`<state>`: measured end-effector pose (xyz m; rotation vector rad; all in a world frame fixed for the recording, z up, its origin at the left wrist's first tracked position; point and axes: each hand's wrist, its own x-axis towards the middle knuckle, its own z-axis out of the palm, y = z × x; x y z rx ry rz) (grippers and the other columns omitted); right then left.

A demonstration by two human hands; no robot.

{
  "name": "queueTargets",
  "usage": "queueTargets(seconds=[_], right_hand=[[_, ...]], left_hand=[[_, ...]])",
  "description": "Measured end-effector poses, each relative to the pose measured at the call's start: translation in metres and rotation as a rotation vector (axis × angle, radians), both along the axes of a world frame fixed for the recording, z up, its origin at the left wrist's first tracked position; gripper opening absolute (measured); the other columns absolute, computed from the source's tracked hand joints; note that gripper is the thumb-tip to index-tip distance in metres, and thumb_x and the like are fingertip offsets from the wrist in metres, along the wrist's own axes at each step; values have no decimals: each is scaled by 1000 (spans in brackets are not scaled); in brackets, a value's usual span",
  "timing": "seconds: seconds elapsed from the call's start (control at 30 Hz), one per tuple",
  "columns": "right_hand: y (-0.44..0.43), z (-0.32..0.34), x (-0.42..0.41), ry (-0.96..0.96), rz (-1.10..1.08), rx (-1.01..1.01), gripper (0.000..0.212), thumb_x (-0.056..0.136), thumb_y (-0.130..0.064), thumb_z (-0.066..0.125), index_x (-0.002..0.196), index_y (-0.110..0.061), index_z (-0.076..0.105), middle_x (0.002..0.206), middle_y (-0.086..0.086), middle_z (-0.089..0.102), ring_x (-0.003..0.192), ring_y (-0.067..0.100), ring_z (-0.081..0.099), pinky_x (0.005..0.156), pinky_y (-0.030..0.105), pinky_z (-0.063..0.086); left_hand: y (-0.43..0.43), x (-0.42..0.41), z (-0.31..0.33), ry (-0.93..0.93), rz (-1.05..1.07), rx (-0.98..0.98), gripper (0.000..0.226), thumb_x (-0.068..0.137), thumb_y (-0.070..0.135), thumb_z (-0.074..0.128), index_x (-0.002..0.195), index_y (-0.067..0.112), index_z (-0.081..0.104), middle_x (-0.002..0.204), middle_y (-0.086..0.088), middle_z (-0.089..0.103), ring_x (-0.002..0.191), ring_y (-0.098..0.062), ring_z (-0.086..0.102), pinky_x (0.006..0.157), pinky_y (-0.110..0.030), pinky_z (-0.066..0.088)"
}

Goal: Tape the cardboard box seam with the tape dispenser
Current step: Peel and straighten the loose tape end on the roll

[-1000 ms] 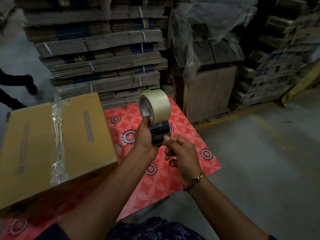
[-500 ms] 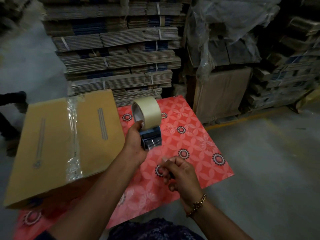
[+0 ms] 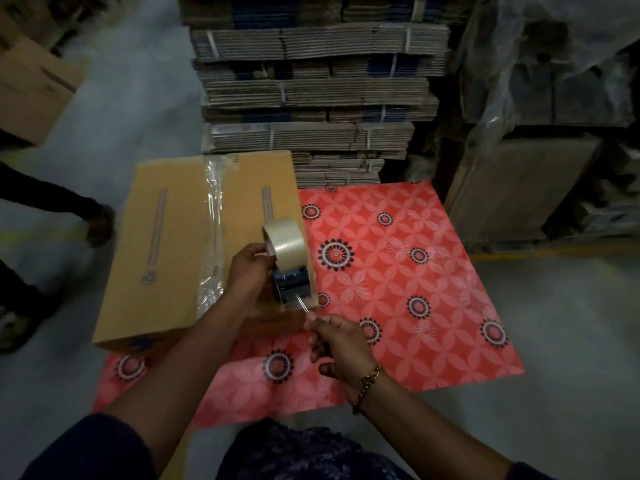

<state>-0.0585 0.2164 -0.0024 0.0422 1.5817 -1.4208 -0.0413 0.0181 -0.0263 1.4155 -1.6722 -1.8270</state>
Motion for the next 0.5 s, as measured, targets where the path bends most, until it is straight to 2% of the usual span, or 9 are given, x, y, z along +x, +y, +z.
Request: queueTargets(seconds=[0.07,0.13,0.2,0.27,0.37,0.43,0.5], right_hand=[[-8,-4,3,-30,-15,19,19,90,-30,69,75,-18,67,59,-3,59,43,10,51,45,20,28],[-11,-7,5,-50,-20,29,18,89,-29,70,77,-17,67,59,-2,59,44,10,50,46,21,28],[-12,-11,6,-71,-25,36,15,89,-27,69,83,-15,67,60,-2,60,45,10,51,45,21,29],[-11,-15,7,-89,-35,36,16,89,-28,70,88,-13,66,60,-2,60,45,10,52,43,20,31],[-11,-20,7,-103,-48,37,19,89,-32,70,86,-13,66,59,-3,61,44,9,52,41,18,32],[-11,-23,6,-105,-48,41,20,89,-33,70,86,-13,66,58,-4,61,44,9,52,40,17,32],[-11,-25,4,-109,-47,38,20,89,-33,70,86,-13,66,59,-4,61,45,10,52,40,17,33]], left_hand=[[-3,1,-8,-62,-48,-125,25,88,1,60,105,15,71,84,-11,73,76,-32,68,69,-36,49],[-7,3,-16,-146,-101,-279,29,89,9,64,116,14,74,99,-16,75,94,-35,69,75,-36,48],[-13,5,-25,-303,-144,-509,32,85,22,70,117,20,74,115,-13,72,112,-38,59,90,-41,48],[-19,8,-34,-412,-170,-645,41,81,24,73,122,22,69,124,-15,63,119,-42,51,99,-48,44],[-15,19,-41,-335,-159,-676,44,85,23,69,127,15,62,125,-17,59,117,-41,53,97,-50,43],[-2,35,-41,-194,-105,-730,36,83,21,67,119,14,64,117,-12,60,108,-39,58,91,-52,50],[22,57,-42,-82,-159,-810,30,80,13,65,110,13,64,112,-7,57,105,-32,59,88,-46,52]])
